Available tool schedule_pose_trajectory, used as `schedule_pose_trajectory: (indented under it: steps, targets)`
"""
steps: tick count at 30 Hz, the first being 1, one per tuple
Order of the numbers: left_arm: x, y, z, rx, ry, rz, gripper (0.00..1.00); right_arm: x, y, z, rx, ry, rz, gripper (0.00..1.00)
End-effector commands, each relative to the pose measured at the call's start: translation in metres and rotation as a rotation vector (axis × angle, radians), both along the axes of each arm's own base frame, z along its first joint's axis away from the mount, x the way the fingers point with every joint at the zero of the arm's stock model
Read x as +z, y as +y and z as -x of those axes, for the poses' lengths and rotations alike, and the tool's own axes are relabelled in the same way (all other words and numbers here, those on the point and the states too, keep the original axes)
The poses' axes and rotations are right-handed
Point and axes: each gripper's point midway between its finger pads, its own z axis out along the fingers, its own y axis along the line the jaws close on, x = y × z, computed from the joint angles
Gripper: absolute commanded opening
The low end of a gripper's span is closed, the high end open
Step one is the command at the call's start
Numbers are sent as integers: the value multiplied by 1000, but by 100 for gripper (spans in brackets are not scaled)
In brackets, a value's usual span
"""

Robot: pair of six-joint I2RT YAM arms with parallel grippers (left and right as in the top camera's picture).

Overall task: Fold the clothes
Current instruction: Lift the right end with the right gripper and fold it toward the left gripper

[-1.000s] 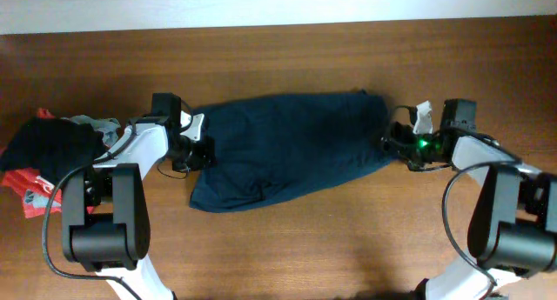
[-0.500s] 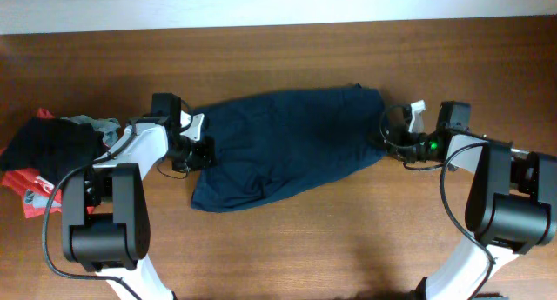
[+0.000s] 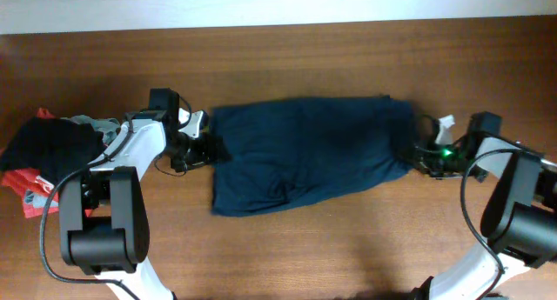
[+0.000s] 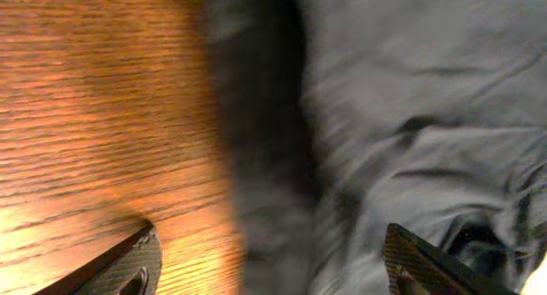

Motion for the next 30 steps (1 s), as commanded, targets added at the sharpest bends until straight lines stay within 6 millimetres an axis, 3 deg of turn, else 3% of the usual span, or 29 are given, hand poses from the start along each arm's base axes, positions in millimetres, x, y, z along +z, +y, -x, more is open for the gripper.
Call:
schedule_pose_trajectory:
  steps: [1, 3, 5, 8, 11, 12, 15, 16, 18, 23, 27, 30]
  targets:
    - [22, 6, -8, 3, -69, -21, 82, 12, -32, 3, 32, 5, 212, 4]
    - [25, 6, -8, 3, -74, -21, 81, 44, -27, -3, 72, -27, 261, 4]
    - [24, 6, -6, 3, -64, -21, 80, 61, -20, -5, 112, -50, 300, 4]
    - [21, 14, 3, 16, -21, -46, 79, 113, 2, -10, 195, -105, 477, 4]
    - [19, 29, 9, 68, 20, -61, 79, 155, 39, -14, 282, -203, 588, 4]
    - [19, 38, 11, 104, 39, -59, 79, 167, 61, -14, 335, -240, 623, 4]
    - [19, 60, 14, 172, 64, -56, 80, 171, 114, -4, 484, -278, 666, 4]
    - [19, 68, 15, 196, 70, -55, 80, 168, 141, 2, 563, -295, 682, 4]
    - [18, 75, 17, 217, 76, -54, 80, 166, 170, 8, 638, -327, 689, 4]
    - [18, 83, 19, 239, 88, -52, 81, 176, 273, 20, 780, -545, 725, 4]
    - [18, 82, 20, 237, 91, -52, 81, 162, 320, 28, 859, -604, 695, 4]
    - [18, 82, 20, 237, 92, -52, 81, 149, 325, 29, 849, -566, 684, 4]
